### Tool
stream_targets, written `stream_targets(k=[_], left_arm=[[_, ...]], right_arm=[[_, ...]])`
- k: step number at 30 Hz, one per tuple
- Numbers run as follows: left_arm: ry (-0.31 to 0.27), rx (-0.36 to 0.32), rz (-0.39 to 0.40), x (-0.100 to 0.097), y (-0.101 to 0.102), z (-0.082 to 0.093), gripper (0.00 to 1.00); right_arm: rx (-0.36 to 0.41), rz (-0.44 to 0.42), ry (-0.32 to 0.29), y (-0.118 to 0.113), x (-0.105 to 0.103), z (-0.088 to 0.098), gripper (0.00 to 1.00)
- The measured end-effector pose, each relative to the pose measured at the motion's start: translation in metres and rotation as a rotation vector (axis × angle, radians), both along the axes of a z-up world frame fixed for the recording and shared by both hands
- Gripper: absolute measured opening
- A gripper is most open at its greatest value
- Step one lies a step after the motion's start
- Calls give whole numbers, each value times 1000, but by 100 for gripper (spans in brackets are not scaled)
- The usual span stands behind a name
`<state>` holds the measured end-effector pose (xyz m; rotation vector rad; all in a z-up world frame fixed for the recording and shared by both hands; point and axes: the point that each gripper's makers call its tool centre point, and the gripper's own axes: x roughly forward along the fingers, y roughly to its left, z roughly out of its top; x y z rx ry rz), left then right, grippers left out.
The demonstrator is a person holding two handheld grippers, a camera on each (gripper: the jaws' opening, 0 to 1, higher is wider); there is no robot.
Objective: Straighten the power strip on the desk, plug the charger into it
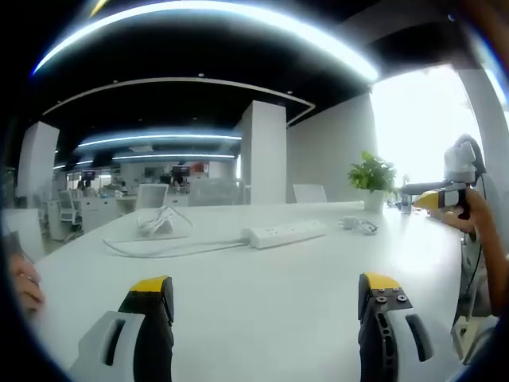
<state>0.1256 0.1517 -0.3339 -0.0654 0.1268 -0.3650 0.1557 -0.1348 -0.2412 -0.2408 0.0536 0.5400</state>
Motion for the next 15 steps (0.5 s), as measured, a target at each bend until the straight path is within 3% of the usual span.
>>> stream_targets(k=[12,15], left_arm=[[-2,-2,-4,-3,-1,1,99],[-2,-2,-5,-3,0,1,99]], right_arm=[[-56,87,-131,29,4,76,99],[-82,111,-140,38,9,86,99]])
